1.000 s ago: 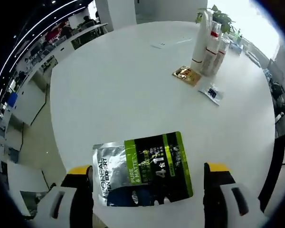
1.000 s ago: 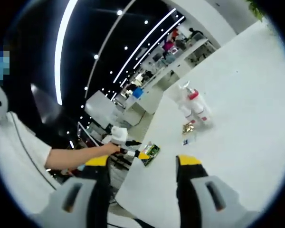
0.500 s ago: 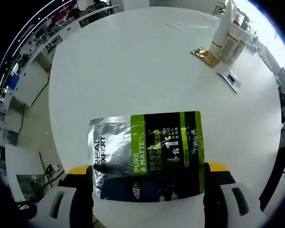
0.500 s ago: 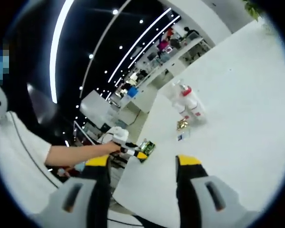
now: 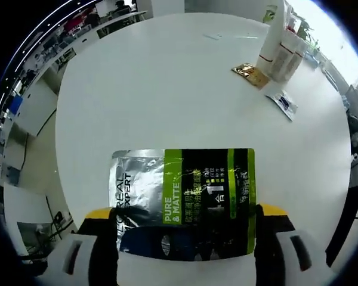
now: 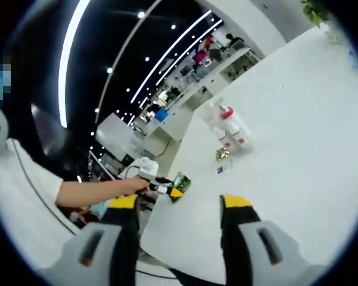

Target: Arrange the skincare products in the storage area until every visible bottle or jar stands upright without overlapping.

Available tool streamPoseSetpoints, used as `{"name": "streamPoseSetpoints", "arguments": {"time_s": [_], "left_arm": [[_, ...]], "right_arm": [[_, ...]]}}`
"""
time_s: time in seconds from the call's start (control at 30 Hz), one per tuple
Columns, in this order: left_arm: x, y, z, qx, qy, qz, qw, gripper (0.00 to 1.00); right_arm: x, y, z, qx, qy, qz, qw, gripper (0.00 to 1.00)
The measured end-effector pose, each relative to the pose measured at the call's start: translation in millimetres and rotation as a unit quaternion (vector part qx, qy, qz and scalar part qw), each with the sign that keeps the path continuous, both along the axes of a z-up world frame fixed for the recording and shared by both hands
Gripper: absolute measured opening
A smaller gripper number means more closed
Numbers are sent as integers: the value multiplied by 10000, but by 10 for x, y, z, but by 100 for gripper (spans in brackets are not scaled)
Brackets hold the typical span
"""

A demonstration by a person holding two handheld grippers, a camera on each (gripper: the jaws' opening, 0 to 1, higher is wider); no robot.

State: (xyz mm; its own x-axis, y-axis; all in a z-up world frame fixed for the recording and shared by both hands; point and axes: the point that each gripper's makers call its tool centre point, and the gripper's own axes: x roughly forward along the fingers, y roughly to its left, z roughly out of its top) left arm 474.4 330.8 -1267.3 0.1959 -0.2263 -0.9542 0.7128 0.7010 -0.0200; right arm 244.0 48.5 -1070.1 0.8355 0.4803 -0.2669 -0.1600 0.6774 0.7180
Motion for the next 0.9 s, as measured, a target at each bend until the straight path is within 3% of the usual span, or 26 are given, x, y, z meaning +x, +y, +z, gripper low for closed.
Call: {"name": "streamPoseSetpoints", "arguments": {"time_s": [0.27, 0.9], "left_arm": [[-37, -67, 34, -45, -17, -168, 9998, 87], [-59, -104, 30, -29, -12, -428, 9991, 77]], "right_arm": [[2, -1, -7, 11, 12, 0, 10000, 52], [-14, 25, -93, 110, 159, 1, 9998, 51]]}}
